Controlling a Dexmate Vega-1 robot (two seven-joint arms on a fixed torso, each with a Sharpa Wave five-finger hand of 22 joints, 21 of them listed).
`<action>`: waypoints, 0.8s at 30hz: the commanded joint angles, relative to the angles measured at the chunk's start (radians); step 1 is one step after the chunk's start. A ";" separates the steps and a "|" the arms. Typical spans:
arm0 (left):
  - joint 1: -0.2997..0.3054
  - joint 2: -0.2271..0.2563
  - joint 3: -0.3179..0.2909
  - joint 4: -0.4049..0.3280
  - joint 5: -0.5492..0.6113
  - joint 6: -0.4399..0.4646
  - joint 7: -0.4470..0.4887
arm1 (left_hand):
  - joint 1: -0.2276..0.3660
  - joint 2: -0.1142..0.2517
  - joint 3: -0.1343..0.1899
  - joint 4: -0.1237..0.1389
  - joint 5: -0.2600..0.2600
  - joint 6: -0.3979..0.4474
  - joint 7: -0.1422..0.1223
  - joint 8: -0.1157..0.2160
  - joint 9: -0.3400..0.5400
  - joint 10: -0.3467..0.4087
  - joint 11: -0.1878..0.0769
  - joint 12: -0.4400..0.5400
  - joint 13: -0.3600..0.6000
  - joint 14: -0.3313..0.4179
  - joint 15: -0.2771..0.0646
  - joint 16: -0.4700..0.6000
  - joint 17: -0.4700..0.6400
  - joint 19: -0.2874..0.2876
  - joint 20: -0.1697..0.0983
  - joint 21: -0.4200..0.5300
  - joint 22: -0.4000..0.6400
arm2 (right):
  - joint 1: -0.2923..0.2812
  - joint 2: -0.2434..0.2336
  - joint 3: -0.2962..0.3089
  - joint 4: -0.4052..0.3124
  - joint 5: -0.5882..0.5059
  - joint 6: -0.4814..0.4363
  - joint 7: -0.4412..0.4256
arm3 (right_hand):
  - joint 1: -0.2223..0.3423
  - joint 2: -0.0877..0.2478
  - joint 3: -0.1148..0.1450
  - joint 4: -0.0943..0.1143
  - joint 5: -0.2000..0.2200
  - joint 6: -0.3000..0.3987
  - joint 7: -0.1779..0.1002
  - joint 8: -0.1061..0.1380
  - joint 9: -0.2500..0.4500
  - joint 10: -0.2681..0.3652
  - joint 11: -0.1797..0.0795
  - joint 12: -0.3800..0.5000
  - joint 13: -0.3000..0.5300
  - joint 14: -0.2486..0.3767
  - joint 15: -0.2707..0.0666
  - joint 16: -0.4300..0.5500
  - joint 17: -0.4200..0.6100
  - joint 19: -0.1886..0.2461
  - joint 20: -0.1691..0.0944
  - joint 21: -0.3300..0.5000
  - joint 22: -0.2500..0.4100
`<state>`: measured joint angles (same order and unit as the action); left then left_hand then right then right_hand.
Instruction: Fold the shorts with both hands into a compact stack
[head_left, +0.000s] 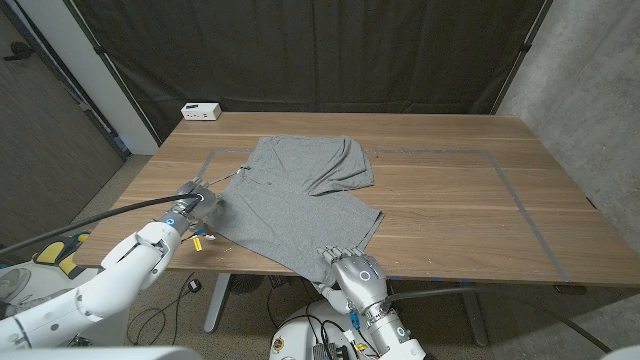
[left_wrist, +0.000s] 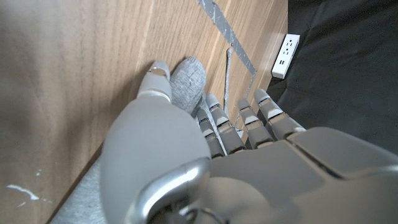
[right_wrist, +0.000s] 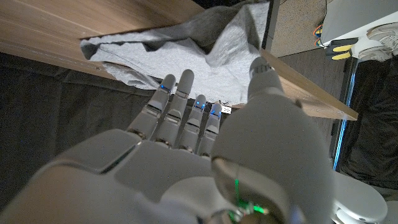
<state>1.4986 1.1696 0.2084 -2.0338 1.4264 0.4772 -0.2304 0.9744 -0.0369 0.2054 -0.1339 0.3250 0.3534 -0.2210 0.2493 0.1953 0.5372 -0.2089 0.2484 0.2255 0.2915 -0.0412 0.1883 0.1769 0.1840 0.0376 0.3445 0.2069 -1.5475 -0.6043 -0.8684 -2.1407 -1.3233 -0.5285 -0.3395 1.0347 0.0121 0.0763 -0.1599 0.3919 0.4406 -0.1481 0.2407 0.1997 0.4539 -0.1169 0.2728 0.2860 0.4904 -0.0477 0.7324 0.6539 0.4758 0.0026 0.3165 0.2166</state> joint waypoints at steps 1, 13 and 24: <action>-0.086 0.069 0.107 0.019 -0.039 0.024 -0.009 | 0.033 0.011 -0.001 -0.006 0.002 0.006 0.001 -0.001 0.001 0.010 -0.001 0.004 0.006 -0.001 -0.169 0.002 0.003 0.022 -0.012 0.011 0.001 | 0.099 0.000 -0.032 0.221 0.119 0.133 -0.420 | 0.081 0.004 0.007 -0.009 0.024 0.087 -0.032 0.023 0.000 0.071 -0.029 0.028 0.012 0.047 -0.182 0.037 0.033 0.045 -0.012 0.024 0.001; -0.102 0.096 0.157 0.075 -0.100 0.059 0.258 | 0.223 0.129 0.042 -0.021 -0.062 0.356 0.009 0.140 0.018 0.334 -0.010 0.113 0.054 0.154 -0.186 0.030 0.020 0.086 -0.051 0.043 -0.002 | 0.209 0.008 -0.080 0.328 0.157 0.146 -0.511 | 0.222 0.005 0.026 0.004 0.078 0.348 -0.047 0.070 -0.008 0.256 -0.067 0.101 0.036 0.208 -0.185 0.038 0.057 0.117 -0.032 0.067 -0.007; -0.188 0.067 0.235 0.135 -0.111 0.058 0.365 | 0.279 0.177 0.014 -0.016 -0.128 0.666 0.028 0.262 0.010 0.542 -0.001 0.169 0.120 0.316 -0.198 0.091 0.049 0.107 -0.070 0.077 0.005 | 0.224 -0.014 -0.081 0.312 0.190 0.117 -0.535 | 0.302 0.043 0.029 0.020 0.041 0.659 -0.025 0.107 -0.004 0.537 -0.049 0.267 0.120 0.365 -0.186 0.064 0.188 0.150 -0.059 0.120 -0.002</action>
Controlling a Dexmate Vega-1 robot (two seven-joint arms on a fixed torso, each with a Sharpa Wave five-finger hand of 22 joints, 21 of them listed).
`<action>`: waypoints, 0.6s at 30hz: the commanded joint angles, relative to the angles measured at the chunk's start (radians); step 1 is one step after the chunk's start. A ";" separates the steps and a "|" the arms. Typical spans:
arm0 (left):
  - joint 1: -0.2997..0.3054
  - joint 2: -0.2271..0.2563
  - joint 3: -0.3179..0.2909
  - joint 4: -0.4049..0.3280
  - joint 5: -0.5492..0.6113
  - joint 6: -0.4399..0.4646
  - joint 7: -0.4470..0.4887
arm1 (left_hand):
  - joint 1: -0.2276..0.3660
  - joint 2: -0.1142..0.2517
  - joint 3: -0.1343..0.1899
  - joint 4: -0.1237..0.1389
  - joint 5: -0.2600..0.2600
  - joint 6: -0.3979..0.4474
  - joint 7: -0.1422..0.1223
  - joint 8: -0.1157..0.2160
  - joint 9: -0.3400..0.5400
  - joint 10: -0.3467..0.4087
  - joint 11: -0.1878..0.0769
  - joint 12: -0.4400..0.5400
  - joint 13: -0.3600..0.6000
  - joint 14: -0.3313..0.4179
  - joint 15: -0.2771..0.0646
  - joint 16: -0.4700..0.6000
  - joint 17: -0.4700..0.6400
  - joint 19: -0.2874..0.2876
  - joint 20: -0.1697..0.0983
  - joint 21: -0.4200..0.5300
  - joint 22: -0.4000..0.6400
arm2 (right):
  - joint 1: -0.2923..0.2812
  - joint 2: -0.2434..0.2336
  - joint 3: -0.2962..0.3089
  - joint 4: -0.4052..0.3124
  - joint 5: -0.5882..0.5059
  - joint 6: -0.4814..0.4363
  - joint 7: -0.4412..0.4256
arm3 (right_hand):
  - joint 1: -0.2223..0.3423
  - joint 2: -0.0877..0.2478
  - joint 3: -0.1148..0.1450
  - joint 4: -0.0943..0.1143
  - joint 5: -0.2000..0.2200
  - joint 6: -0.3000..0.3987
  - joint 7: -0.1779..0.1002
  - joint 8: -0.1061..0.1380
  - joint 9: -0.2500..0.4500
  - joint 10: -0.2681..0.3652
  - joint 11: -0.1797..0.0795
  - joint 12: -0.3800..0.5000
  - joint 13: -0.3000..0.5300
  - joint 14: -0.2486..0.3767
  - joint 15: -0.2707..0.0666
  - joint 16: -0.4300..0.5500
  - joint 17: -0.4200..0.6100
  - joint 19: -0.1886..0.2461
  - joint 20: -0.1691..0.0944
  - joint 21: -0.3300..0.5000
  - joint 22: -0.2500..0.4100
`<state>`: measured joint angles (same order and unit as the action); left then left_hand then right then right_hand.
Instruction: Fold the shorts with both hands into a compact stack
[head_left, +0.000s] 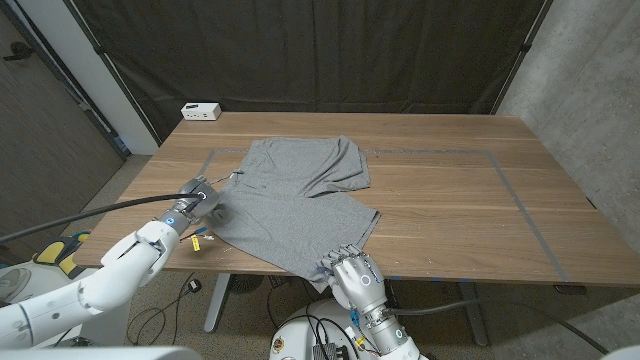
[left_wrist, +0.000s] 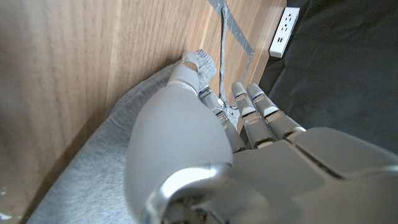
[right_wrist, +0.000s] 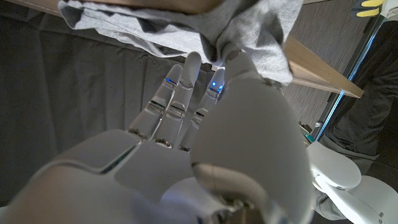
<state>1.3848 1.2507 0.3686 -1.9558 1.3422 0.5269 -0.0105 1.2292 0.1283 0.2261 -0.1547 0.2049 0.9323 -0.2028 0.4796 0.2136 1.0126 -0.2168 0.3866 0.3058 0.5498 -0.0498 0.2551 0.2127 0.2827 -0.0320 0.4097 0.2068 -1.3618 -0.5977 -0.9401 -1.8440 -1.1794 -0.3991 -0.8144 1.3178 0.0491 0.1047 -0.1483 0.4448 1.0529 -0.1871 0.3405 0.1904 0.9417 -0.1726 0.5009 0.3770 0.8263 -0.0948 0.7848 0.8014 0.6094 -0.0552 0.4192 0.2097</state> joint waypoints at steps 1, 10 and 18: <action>-0.080 -0.016 0.080 0.061 -0.031 0.007 0.153 | 0.023 0.008 -0.010 0.006 -0.010 0.110 0.011 0.037 -0.014 0.075 0.011 0.035 0.046 0.070 -0.190 0.028 0.016 0.008 -0.002 0.015 0.006 | 0.043 -0.035 -0.007 0.010 0.060 0.010 -0.067 | 0.020 0.004 -0.001 0.009 -0.016 0.030 0.018 -0.003 0.006 0.030 0.011 0.036 0.037 0.028 -0.139 0.010 0.051 0.016 0.001 0.021 0.005; -0.140 -0.032 0.129 0.082 -0.027 0.006 0.157 | 0.021 0.014 -0.008 0.011 -0.010 0.133 0.011 0.039 -0.022 0.094 0.013 0.040 0.055 0.092 -0.191 0.035 0.021 0.008 -0.007 0.021 0.008 | 0.034 -0.046 0.007 -0.027 0.102 -0.013 -0.035 | 0.042 0.018 0.001 0.007 -0.040 0.133 0.059 0.014 0.006 0.155 0.055 0.094 0.066 0.132 -0.136 0.051 0.152 0.045 -0.009 0.070 0.014; -0.169 -0.040 0.156 0.089 -0.033 0.007 0.155 | 0.021 0.012 -0.007 0.010 -0.008 0.138 0.010 0.038 -0.024 0.099 0.013 0.041 0.058 0.097 -0.191 0.034 0.021 0.009 -0.010 0.024 0.008 | -0.038 -0.101 0.016 -0.215 0.088 -0.144 0.250 | -0.229 -0.039 -0.086 0.132 -0.029 -0.304 0.043 -0.168 0.004 -0.201 0.083 -0.122 -0.024 -0.031 -0.125 -0.233 0.044 -0.074 0.081 0.060 -0.008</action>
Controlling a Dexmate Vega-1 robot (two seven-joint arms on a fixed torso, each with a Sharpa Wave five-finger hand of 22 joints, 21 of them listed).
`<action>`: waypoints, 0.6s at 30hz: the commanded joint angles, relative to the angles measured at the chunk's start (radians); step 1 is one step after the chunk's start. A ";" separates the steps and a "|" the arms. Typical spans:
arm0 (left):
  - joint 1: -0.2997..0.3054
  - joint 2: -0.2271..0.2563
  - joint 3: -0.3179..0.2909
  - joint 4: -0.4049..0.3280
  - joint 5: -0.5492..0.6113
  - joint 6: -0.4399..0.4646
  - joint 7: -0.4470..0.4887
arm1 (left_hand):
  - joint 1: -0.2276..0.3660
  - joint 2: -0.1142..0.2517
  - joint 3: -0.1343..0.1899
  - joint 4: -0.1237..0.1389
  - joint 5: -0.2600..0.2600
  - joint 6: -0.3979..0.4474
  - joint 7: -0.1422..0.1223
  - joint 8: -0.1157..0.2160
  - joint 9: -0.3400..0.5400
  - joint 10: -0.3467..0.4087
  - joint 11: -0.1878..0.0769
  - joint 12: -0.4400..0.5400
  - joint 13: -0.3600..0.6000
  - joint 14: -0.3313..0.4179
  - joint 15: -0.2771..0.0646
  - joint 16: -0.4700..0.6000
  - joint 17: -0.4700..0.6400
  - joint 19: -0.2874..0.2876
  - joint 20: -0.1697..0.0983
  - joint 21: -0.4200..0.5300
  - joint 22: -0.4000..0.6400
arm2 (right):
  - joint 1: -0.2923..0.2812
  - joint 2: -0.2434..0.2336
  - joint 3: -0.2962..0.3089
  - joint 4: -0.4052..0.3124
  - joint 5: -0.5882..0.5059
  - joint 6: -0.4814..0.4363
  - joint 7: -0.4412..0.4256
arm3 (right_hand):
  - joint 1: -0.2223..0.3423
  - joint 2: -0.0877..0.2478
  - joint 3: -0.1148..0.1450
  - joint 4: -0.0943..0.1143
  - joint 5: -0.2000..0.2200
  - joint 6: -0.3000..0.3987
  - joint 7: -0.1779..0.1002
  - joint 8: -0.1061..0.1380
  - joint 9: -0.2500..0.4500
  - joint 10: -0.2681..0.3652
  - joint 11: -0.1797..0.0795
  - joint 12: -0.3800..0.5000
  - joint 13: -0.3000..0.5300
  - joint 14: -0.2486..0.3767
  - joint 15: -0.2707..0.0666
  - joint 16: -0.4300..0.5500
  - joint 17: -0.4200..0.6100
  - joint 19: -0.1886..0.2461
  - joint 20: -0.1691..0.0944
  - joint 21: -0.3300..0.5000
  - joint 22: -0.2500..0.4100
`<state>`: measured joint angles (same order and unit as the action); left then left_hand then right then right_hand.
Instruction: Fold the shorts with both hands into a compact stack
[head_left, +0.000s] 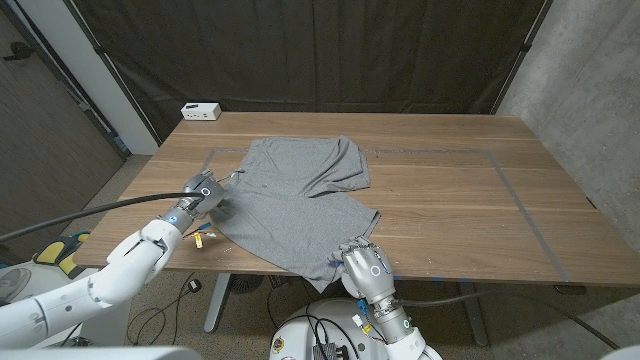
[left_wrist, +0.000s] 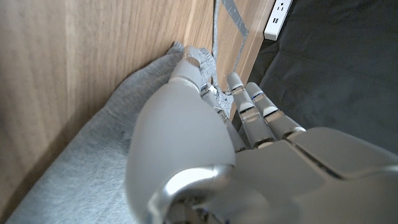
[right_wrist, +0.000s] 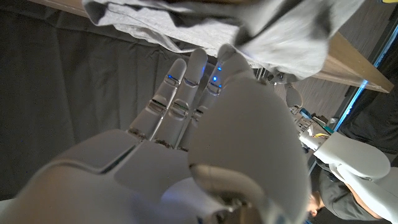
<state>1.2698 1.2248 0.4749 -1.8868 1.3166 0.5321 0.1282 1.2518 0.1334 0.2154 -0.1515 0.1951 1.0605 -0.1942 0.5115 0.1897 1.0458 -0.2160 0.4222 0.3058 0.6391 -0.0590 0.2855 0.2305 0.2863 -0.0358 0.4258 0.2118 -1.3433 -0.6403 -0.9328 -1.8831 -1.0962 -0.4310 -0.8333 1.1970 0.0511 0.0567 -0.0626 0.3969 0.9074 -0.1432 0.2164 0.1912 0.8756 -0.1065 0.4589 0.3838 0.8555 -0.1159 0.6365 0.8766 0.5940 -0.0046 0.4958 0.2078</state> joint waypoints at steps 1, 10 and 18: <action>-0.056 -0.014 0.051 0.021 -0.009 0.002 0.018 | -0.001 0.006 0.003 0.006 0.002 0.010 0.001 0.006 0.000 0.066 0.012 0.005 0.059 0.008 -0.182 0.004 0.004 0.005 -0.007 0.008 0.003 | -0.063 -0.057 0.010 -0.176 0.008 -0.109 0.262 | -0.124 -0.051 -0.047 0.053 0.024 -0.196 0.002 -0.047 0.004 -0.168 0.017 -0.096 -0.032 -0.074 -0.105 -0.097 -0.035 -0.065 0.034 -0.020 -0.007; -0.080 -0.015 0.073 0.017 -0.002 -0.003 -0.004 | -0.001 0.003 0.004 0.005 0.003 0.018 0.003 0.007 -0.002 0.073 0.012 0.006 0.062 0.009 -0.182 0.001 0.003 0.005 -0.010 0.010 0.004 | -0.157 -0.107 0.029 -0.197 0.024 -0.070 0.158 | -0.133 -0.048 -0.053 0.059 0.051 -0.250 0.010 -0.029 0.006 -0.240 0.022 -0.136 -0.036 -0.138 -0.110 -0.139 -0.045 -0.091 0.046 -0.033 -0.009; -0.087 -0.014 0.081 0.009 0.006 0.001 -0.017 | 0.000 0.002 0.005 0.004 0.005 0.019 0.001 0.005 -0.003 0.076 0.011 0.006 0.065 0.010 -0.182 -0.001 0.003 0.003 -0.010 0.012 0.004 | -0.147 -0.087 0.016 -0.169 -0.054 -0.106 0.201 | -0.091 -0.058 -0.041 0.029 0.076 -0.411 -0.018 -0.047 0.007 -0.405 0.004 -0.216 -0.041 -0.265 -0.094 -0.223 -0.083 -0.121 0.046 -0.053 -0.011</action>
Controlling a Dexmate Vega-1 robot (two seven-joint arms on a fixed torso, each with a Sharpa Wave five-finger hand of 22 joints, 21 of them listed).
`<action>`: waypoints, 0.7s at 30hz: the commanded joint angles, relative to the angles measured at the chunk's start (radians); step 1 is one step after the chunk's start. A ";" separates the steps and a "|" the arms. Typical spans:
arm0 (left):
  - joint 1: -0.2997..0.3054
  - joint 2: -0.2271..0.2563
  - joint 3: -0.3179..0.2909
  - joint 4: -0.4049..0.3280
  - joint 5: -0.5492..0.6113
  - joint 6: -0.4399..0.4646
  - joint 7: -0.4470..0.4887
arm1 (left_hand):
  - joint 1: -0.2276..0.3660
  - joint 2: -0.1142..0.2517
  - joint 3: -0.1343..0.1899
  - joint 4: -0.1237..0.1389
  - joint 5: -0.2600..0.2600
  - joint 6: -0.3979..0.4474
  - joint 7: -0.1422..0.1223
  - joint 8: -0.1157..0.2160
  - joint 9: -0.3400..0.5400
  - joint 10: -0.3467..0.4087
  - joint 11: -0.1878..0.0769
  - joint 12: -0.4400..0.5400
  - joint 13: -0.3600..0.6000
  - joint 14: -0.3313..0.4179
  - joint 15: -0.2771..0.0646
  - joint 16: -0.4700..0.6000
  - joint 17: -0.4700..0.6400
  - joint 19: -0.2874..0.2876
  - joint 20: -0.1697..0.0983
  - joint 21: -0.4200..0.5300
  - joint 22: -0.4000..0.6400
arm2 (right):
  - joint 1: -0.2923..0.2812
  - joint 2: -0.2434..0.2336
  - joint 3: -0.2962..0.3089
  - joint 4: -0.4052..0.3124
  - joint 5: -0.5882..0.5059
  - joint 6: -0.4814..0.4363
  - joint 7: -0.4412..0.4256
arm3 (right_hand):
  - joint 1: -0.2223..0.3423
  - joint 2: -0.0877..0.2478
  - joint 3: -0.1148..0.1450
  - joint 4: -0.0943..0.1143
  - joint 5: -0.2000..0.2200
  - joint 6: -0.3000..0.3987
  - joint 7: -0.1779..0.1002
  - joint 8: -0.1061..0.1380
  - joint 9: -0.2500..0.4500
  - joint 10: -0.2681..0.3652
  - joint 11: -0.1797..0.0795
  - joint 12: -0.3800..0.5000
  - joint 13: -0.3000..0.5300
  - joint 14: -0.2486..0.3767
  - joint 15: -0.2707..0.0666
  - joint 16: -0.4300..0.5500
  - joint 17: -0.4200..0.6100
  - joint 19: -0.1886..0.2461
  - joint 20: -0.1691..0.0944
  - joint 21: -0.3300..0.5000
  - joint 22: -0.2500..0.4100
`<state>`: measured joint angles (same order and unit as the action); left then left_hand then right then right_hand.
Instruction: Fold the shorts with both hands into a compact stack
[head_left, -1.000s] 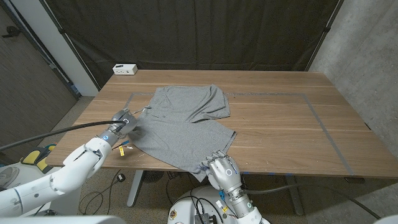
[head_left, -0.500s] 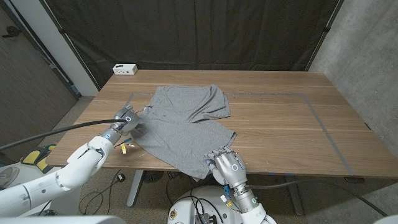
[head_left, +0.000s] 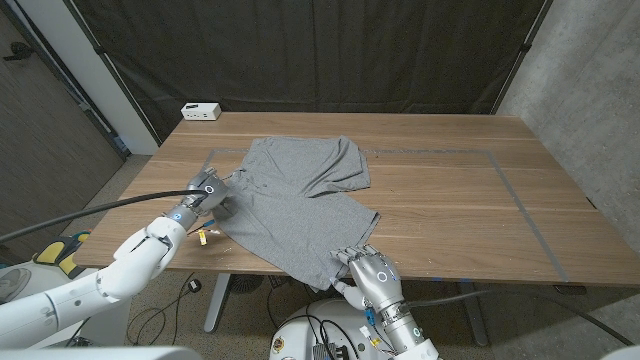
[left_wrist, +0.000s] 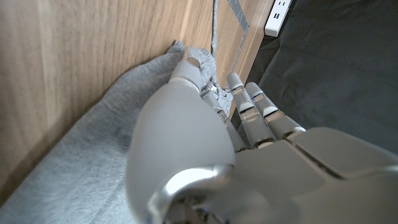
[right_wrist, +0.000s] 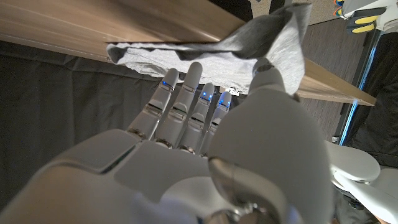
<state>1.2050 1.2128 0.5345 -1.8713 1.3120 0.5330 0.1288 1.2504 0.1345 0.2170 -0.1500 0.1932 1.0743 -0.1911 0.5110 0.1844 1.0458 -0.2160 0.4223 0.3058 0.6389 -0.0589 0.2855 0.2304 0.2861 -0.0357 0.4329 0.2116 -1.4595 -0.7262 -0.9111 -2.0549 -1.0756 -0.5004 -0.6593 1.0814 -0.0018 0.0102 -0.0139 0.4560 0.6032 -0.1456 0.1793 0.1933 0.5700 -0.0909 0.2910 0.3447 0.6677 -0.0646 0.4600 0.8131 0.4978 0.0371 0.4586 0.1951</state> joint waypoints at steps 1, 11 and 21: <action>-0.021 -0.001 0.020 -0.010 0.008 0.003 -0.018 | 0.002 0.001 0.004 0.002 0.006 0.005 -0.002 0.005 0.002 0.076 0.011 0.006 0.065 0.011 -0.182 -0.001 0.003 0.003 -0.011 0.005 0.004 | -0.027 0.021 -0.009 0.033 -0.082 -0.038 -0.015 | 0.034 -0.010 0.007 -0.027 0.020 -0.136 -0.018 -0.011 0.005 -0.121 -0.019 -0.059 -0.003 -0.096 -0.144 -0.059 -0.027 -0.029 0.005 -0.019 0.001; 0.009 0.023 0.002 -0.035 -0.020 0.026 -0.011 | 0.002 0.001 0.005 0.002 0.007 0.007 -0.001 0.003 0.001 0.077 0.011 0.005 0.067 0.012 -0.182 -0.003 0.003 0.002 -0.012 0.006 0.004 | 0.114 0.092 -0.054 0.266 -0.033 0.150 -0.242 | 0.095 -0.015 0.009 -0.068 0.044 -0.099 -0.071 0.027 0.008 -0.087 -0.076 -0.046 -0.003 -0.069 -0.158 -0.015 -0.004 -0.011 -0.017 -0.023 -0.002; 0.014 0.031 -0.005 -0.033 -0.042 0.027 0.000 | 0.002 0.001 0.006 0.002 0.008 0.008 -0.002 0.002 0.001 0.078 0.011 0.004 0.069 0.014 -0.182 -0.004 0.004 0.002 -0.012 0.008 0.004 | 0.192 0.119 -0.098 0.323 -0.037 0.139 -0.175 | 0.156 0.003 0.021 -0.098 0.064 0.012 -0.073 0.055 0.009 -0.025 -0.093 -0.024 0.002 -0.026 -0.161 0.014 0.000 0.008 -0.026 -0.022 -0.002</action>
<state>1.2112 1.2326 0.5388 -1.9001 1.2912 0.5541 0.1185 1.2505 0.1341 0.2169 -0.1501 0.1932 1.0741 -0.1912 0.5106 0.1836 1.0458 -0.2160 0.4219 0.3058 0.6443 -0.0643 0.2855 0.2302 0.2861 -0.0356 0.4366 0.2115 -1.3464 -0.6321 -0.9706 -1.8101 -1.1203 -0.3889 -0.8484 1.2049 -0.0037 0.0251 -0.0960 0.5089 0.5855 -0.2179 0.2250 0.1980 0.5274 -0.1786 0.2593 0.3414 0.6237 -0.0571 0.4664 0.8124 0.4952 0.0125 0.4324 0.1903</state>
